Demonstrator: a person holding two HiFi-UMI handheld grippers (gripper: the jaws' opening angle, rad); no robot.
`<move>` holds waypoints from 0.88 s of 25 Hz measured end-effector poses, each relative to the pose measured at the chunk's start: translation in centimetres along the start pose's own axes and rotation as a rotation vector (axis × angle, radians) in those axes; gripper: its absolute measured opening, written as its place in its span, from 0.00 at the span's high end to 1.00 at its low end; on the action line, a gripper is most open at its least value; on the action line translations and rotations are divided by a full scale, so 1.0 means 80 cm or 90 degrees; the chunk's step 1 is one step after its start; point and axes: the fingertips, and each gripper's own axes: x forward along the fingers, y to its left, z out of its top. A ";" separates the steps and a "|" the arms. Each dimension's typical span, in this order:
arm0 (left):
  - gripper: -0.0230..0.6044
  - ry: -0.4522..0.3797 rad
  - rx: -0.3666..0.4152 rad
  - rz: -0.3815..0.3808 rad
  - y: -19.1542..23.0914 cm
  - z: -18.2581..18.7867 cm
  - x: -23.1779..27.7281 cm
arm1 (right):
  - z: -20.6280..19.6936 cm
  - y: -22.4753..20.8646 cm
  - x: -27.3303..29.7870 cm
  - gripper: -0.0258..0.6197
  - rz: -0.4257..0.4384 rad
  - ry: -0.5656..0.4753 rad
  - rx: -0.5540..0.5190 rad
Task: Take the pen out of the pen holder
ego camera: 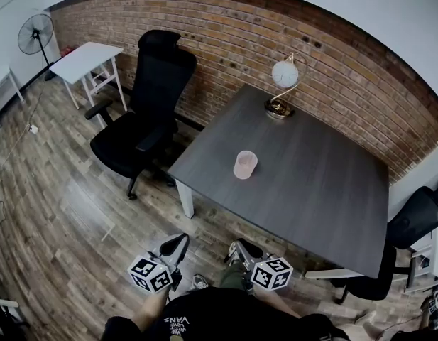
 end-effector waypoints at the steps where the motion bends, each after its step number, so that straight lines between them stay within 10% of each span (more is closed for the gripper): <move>1: 0.88 0.000 0.000 0.000 -0.001 0.000 0.000 | -0.002 0.001 0.001 0.92 0.002 0.003 0.000; 22: 0.88 0.008 -0.008 0.007 -0.001 -0.010 -0.004 | 0.003 0.018 0.009 0.92 0.032 0.009 -0.015</move>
